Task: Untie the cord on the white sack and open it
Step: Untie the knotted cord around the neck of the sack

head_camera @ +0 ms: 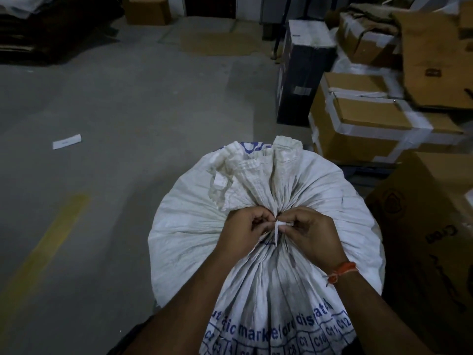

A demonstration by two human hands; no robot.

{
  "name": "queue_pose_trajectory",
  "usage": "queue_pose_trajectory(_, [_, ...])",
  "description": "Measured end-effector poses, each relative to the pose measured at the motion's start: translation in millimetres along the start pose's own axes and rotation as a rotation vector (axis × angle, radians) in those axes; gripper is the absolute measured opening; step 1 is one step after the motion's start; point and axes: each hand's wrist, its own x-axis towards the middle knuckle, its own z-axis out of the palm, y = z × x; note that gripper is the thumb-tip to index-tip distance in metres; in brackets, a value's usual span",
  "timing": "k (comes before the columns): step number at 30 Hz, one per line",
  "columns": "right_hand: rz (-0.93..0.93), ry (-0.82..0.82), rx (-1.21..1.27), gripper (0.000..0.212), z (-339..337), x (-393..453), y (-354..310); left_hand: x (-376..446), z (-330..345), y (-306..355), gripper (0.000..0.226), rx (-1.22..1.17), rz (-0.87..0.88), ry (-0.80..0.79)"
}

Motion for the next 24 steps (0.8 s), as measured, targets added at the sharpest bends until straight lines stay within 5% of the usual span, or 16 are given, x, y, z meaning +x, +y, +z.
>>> queue_pose_trajectory(24, [0.060,0.006,0.094,0.016,7,-4,7,-5,3,3,0.007,-0.022,-0.088,0.066])
